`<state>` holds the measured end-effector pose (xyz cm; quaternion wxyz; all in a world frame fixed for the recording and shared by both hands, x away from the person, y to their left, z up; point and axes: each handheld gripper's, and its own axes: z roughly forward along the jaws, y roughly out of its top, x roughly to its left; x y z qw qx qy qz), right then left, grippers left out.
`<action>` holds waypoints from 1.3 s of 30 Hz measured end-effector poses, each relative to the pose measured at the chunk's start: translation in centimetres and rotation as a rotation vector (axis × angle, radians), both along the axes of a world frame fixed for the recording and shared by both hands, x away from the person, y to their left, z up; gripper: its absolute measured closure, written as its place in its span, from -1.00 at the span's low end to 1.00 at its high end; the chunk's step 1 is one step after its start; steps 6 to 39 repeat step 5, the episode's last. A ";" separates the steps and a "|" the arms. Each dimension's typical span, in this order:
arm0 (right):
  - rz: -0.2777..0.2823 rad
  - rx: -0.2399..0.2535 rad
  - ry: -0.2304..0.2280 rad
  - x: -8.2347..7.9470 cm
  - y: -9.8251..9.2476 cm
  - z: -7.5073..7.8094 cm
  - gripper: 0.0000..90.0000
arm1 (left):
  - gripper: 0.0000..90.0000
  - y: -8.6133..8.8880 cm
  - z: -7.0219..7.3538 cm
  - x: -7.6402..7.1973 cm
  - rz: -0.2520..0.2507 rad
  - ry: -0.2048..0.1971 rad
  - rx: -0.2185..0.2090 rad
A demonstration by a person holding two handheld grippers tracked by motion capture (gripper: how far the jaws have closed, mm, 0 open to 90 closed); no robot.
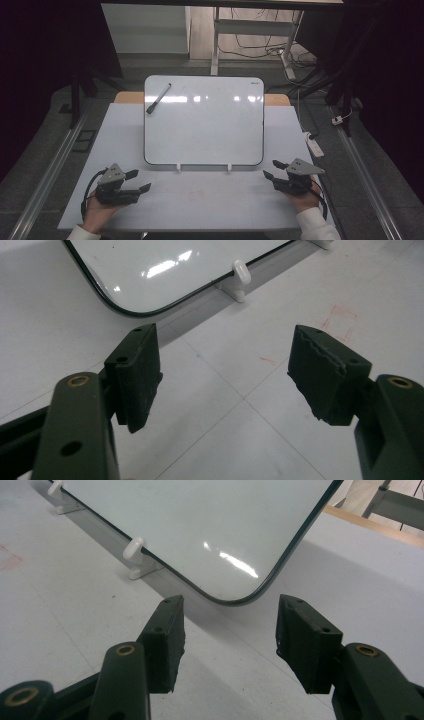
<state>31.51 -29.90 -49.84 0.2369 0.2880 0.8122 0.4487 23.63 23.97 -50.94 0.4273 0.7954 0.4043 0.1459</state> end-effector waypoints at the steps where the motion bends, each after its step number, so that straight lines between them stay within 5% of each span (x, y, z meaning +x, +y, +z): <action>1: 0.001 0.001 -0.003 0.0 0.0 0.0 0.00 | -0.34 0.0 0.0 0.0 0.002 0.000 0.000; 39: 0.001 0.002 -0.002 0.0 0.0 0.0 0.00 | -0.34 0.1 0.0 0.0 0.005 -0.003 0.000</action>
